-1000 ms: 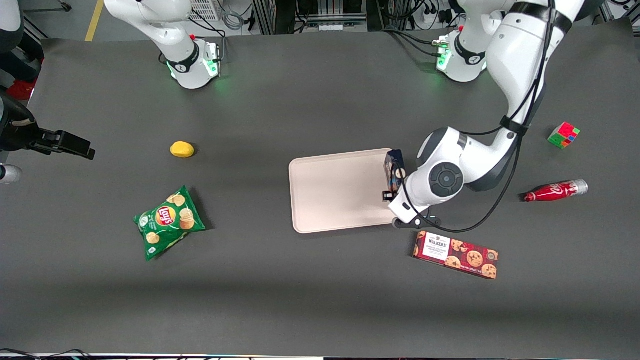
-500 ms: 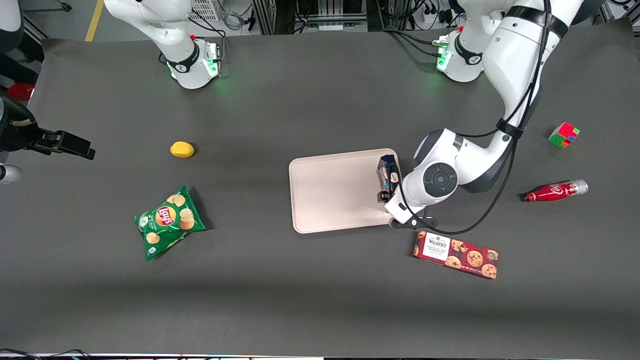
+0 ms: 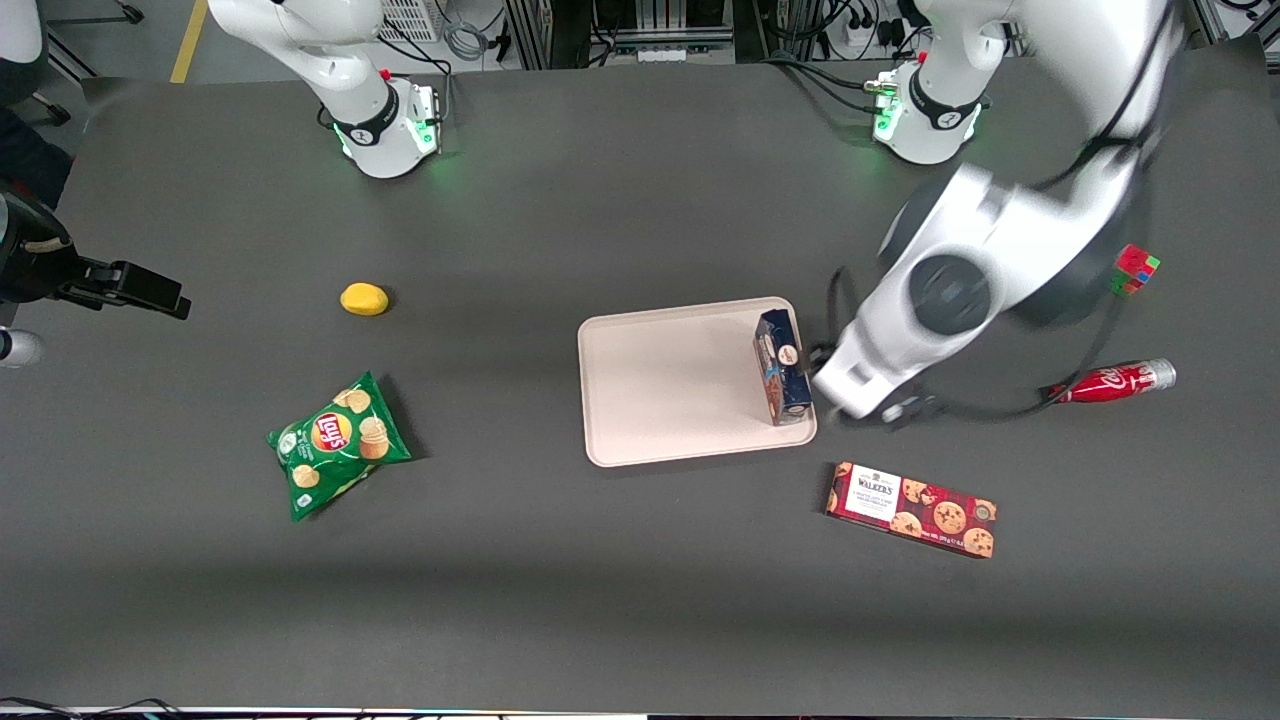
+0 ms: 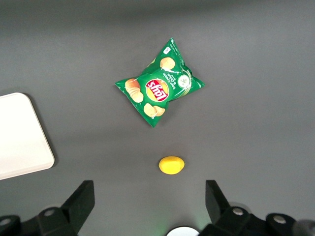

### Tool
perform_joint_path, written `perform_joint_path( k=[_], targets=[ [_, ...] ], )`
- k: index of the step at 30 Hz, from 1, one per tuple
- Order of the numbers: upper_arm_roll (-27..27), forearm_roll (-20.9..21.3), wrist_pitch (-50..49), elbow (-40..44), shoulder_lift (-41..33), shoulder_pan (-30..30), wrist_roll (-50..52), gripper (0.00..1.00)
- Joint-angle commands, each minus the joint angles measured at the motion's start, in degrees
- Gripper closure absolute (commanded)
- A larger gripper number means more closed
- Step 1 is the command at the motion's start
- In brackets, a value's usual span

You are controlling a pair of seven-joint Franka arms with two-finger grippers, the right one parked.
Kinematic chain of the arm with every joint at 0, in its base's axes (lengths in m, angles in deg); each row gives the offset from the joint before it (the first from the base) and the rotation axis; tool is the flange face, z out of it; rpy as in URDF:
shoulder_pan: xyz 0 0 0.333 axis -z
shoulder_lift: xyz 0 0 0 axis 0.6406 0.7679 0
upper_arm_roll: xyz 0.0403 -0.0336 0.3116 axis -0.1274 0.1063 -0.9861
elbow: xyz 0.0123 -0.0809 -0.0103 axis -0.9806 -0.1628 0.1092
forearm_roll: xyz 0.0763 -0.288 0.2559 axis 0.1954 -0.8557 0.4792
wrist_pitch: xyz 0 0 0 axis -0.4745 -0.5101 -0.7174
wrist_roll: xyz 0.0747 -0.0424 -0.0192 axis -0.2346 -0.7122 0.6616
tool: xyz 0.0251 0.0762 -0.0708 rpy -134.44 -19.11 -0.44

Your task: Place cookie box on tray

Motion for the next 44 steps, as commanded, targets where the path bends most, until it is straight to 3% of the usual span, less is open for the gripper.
perform_joint_path(
  k=[1,6,11,16,21,44],
  targets=[
    [-4.7,-1.5,-14.2,3.4,-11.0,-0.3,-2.3,0.00],
    [-10.9,-2.1,-26.9,7.7,-16.7,-0.3,-12.3,0.00],
    [-17.3,-2.0,-30.8,4.1,-23.8,-0.3,-22.9,0.00],
    [-23.5,-2.1,-25.2,-7.9,-33.2,-0.3,-31.4,0.00],
    [-26.0,-2.1,-14.8,-22.7,-42.1,-0.3,-32.7,0.00],
    [-25.8,-3.1,-11.9,-22.5,-41.0,0.4,-32.7,0.00]
  ],
)
